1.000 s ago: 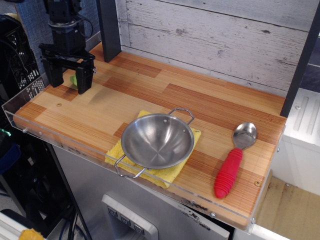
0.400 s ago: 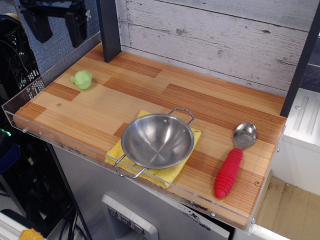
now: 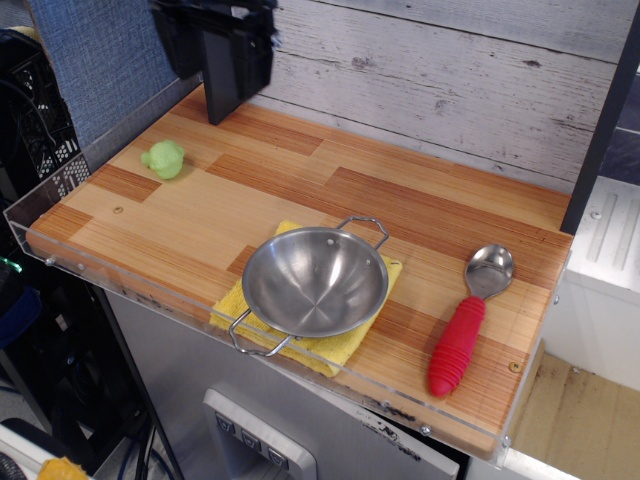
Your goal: Move the green vegetable from right side to left side
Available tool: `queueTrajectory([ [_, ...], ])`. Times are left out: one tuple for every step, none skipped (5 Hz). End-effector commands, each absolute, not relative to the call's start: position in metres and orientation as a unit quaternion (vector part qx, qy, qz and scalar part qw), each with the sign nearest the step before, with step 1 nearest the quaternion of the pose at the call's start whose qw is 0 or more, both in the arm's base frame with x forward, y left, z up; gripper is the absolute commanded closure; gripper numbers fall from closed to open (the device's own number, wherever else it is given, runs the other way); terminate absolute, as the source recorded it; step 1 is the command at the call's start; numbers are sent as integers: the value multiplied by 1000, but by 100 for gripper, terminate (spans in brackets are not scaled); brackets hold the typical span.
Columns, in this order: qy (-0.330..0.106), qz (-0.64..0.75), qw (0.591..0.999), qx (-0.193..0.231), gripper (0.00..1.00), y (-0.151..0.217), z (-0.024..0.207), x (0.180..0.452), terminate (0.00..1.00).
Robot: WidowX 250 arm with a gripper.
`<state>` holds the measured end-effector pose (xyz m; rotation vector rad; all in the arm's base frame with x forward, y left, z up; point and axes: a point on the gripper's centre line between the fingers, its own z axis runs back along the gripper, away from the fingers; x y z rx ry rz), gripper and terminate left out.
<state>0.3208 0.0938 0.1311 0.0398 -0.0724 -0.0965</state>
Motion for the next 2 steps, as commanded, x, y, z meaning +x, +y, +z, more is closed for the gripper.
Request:
queueTrajectory([
  [-54,-73,995,28,0,92,140,313,0],
  [-54,-73,995,28,0,92,140,313,100],
])
